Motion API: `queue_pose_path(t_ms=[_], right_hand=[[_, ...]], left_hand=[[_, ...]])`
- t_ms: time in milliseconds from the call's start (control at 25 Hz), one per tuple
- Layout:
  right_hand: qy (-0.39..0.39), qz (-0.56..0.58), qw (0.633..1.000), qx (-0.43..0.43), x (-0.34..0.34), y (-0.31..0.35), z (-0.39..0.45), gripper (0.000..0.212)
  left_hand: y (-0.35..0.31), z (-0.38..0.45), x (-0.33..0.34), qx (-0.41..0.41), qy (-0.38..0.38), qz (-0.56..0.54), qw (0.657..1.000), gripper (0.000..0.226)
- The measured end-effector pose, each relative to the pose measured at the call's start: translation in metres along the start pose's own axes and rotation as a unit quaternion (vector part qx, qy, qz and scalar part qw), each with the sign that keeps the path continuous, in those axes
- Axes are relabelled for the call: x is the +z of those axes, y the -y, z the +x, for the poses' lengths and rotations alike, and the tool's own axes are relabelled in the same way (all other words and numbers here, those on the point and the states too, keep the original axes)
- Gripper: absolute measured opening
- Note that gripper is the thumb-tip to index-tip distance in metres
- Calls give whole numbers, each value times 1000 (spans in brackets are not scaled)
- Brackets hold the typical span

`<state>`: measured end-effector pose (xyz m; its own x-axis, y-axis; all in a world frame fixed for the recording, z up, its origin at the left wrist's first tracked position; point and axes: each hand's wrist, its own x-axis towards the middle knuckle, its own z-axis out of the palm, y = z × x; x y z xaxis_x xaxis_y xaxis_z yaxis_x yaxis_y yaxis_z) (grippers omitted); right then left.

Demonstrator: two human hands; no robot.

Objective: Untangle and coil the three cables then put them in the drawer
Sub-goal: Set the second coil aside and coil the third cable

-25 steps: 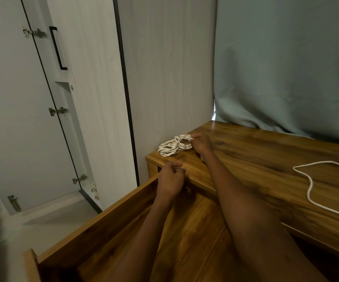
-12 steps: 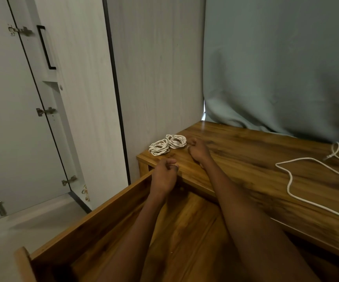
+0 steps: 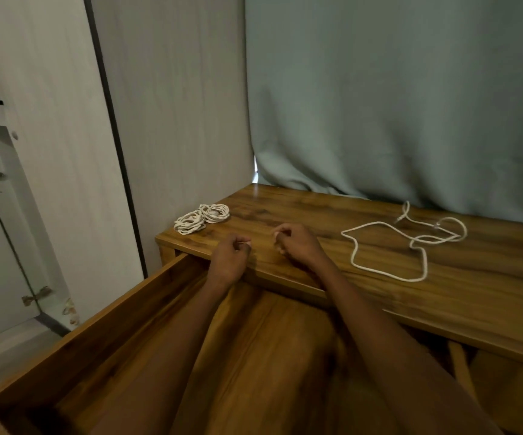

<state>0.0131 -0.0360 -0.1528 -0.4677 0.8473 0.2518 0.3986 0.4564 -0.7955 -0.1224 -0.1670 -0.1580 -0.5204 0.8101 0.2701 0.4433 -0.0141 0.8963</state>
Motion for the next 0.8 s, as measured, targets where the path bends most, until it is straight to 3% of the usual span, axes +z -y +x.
queue_pose_path(t_ms=[80,200,280,480,600,800], right_hand=[[-70,-85,994,-21,-33,-8,-29,22],[-194,-217,955,-63,-69,-30,-63,23],[-225,-264,937,-43,-91,-50,-85,26],[-98,-381,916,78,-113,-76,-108,42],[-120,-377,918,31,-98,-63,-110,32],[-40,-323,943,-62,-64,-35,-99,25]], left_hand=[[-5,-5,12,21,12,14,1000,15],[-12,-13,23,58,19,28,998,23],[-16,-20,35,79,38,37,995,23],[-18,-26,53,120,73,45,989,21],[-18,-28,53,130,79,49,987,19],[-13,-25,50,146,75,72,984,20]])
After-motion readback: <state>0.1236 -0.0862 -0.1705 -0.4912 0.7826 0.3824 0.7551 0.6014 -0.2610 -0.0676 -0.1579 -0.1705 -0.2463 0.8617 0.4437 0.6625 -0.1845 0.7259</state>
